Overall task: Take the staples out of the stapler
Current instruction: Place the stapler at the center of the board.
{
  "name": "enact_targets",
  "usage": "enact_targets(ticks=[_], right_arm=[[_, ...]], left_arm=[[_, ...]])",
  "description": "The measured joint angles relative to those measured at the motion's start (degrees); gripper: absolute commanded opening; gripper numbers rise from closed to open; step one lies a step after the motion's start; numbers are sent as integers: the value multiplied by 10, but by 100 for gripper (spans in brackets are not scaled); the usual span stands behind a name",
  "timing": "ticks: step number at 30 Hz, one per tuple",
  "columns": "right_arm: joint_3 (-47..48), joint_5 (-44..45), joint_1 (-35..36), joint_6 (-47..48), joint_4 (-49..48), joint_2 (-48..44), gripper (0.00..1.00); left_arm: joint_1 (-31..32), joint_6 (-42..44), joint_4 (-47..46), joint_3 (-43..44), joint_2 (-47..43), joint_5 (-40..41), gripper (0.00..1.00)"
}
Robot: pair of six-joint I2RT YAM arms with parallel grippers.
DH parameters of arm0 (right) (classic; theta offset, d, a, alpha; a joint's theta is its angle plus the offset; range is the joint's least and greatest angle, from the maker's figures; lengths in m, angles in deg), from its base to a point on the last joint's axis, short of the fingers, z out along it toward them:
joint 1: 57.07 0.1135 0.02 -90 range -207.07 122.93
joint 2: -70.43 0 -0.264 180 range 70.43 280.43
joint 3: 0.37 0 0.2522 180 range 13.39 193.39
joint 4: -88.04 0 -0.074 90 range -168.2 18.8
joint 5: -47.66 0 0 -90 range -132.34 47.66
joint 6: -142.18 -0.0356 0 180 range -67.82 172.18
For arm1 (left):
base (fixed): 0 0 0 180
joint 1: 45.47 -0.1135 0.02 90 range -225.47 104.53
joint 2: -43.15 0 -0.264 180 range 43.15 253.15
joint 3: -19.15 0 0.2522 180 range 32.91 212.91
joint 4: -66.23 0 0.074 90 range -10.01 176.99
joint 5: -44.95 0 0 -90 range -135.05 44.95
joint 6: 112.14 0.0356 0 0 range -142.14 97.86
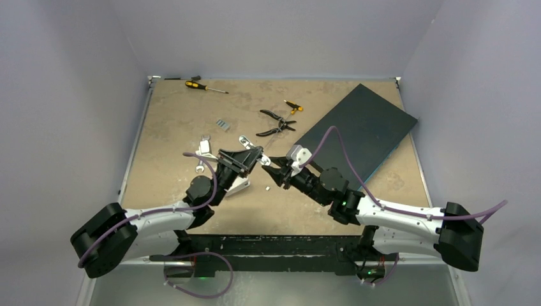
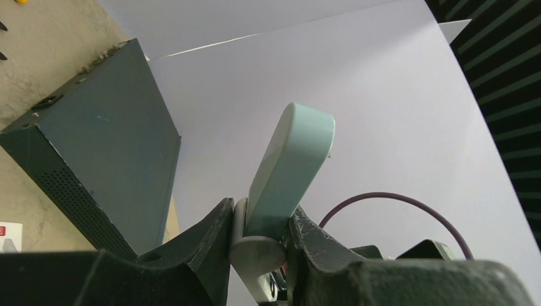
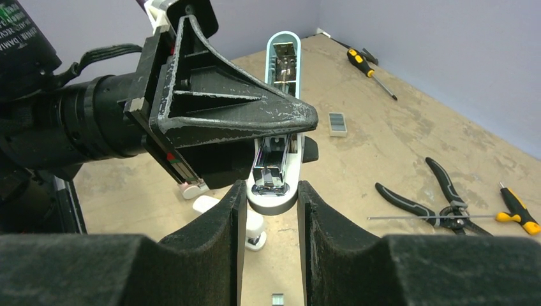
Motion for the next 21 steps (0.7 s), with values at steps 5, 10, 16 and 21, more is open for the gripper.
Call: enact_targets(ticks=[5,10,16,21], right_arm=[[0,14,0,-4,3,0,57],[13,24,0,-6,14,14,59],[50,33,0,-9,52,41,43],[54,42,0,-13,72,45,48]], left_arm=[[0,44,69,27,-25,-2,0],[0,91,116,44,-38,-2,0],[0,133,152,54,-37,-13,0],[0,152,167,59,-34,-23,0]])
